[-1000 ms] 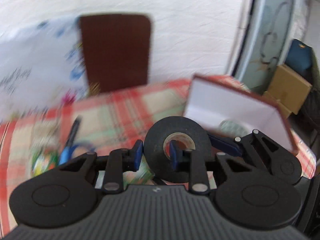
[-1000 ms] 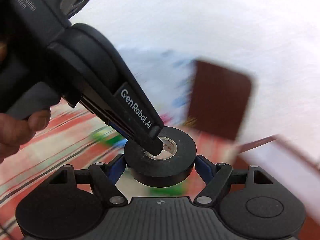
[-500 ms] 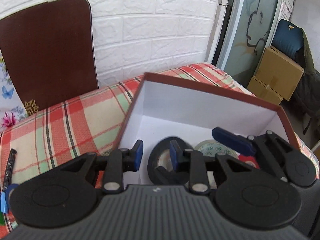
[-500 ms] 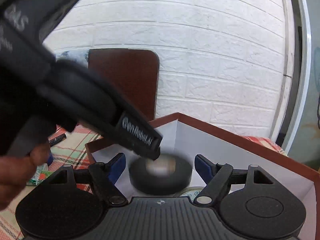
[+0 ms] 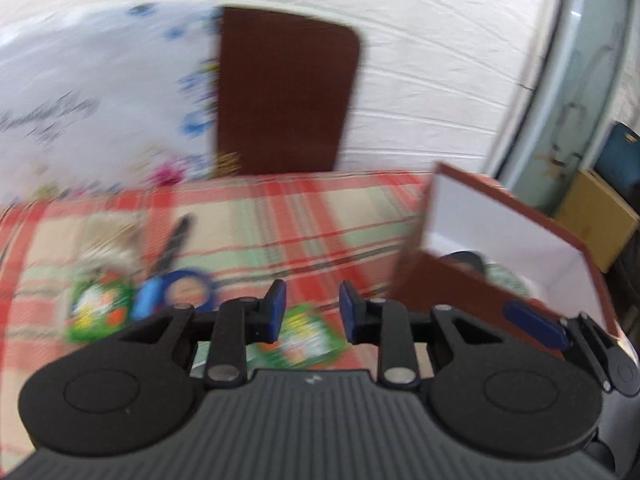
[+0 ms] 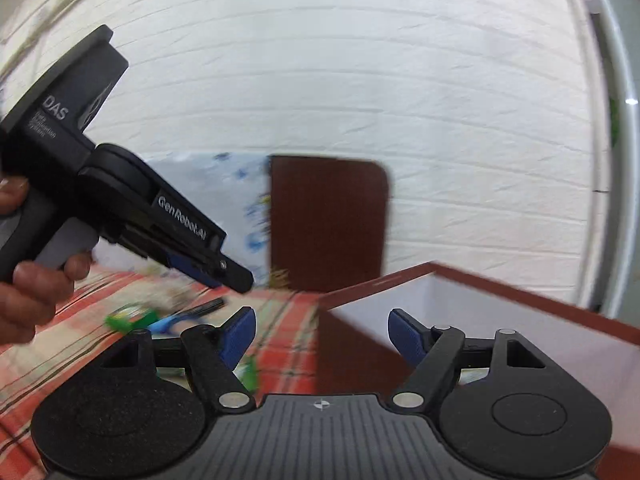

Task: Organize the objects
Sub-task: 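Carry the black tape roll into the brown box and release it, then grasp the green printed box with the left tool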

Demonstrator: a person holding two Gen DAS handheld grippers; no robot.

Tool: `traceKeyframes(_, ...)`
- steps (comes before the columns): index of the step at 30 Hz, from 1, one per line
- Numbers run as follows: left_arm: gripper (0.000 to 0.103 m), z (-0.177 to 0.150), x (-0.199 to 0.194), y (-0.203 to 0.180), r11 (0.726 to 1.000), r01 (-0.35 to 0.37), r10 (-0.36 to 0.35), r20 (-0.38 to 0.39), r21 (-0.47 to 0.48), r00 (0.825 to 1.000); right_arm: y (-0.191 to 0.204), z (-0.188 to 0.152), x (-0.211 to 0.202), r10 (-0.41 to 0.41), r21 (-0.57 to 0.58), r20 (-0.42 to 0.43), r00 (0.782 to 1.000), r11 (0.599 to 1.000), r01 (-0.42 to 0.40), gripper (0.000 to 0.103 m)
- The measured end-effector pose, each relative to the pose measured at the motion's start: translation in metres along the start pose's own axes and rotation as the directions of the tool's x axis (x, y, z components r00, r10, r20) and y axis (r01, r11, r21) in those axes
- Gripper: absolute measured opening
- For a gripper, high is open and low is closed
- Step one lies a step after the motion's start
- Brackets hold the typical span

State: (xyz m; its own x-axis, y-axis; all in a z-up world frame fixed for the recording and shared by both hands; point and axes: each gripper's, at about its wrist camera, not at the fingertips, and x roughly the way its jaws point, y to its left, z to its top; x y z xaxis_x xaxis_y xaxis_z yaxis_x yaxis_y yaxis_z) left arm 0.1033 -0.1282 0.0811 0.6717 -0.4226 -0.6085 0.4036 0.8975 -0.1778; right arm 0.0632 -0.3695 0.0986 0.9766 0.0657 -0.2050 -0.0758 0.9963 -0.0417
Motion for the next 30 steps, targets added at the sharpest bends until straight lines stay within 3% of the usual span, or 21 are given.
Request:
traceKeyframes(4,0.031,-0.017,-0.003,0.057,0.989,-0.067,0.059,-0.063,-0.133,0.996,0.036,-0.005,0.041,0.114,-0.016,-0.124,0.986,0.993,-0.117,0.067)
traceKeyframes(7,0.031,-0.029,-0.003,0.078,0.980,-0.064,0.049,-0.085,-0.187,0.995,0.060,-0.016,0.071,0.130,-0.051,-0.188,0.973,0.989,-0.142,0.067)
traceKeyframes(12,0.031,-0.032,0.014,0.076,0.977,0.018,-0.043,-0.112,-0.212,0.993,0.069,-0.023,0.092,0.076,-0.070,-0.272,0.959,0.993,-0.099,0.074)
traceKeyframes(16,0.031,-0.027,0.039,0.059,0.971,0.099,-0.132,-0.146,-0.216,0.980,0.067,-0.032,0.121,0.069,-0.045,-0.364,0.929,0.995,-0.092,0.080)
traceKeyframes(17,0.031,-0.027,0.045,0.053,0.972,0.111,-0.145,-0.157,-0.206,0.977,0.067,-0.034,0.124,0.066,-0.044,-0.377,0.924,0.995,-0.088,0.078)
traceKeyframes(20,0.033,-0.023,0.063,0.034,0.976,0.132,-0.163,-0.185,-0.172,0.969,0.065,-0.036,0.128,0.083,-0.025,-0.389,0.918,0.995,-0.100,0.073)
traceKeyframes(22,0.035,-0.025,0.074,0.027,0.978,0.127,-0.161,-0.215,-0.166,0.963,0.064,-0.038,0.126,0.097,-0.026,-0.383,0.919,0.993,-0.116,0.059)
traceKeyframes(27,0.038,-0.037,0.076,0.024,0.965,0.148,-0.200,-0.237,-0.217,0.951,0.069,-0.040,0.104,0.055,-0.052,-0.361,0.931,0.995,-0.080,0.058)
traceKeyframes(30,0.038,-0.031,0.059,0.005,0.972,0.163,-0.197,-0.211,-0.169,0.957,0.067,-0.039,0.083,0.047,-0.030,-0.331,0.943,0.998,-0.061,0.058)
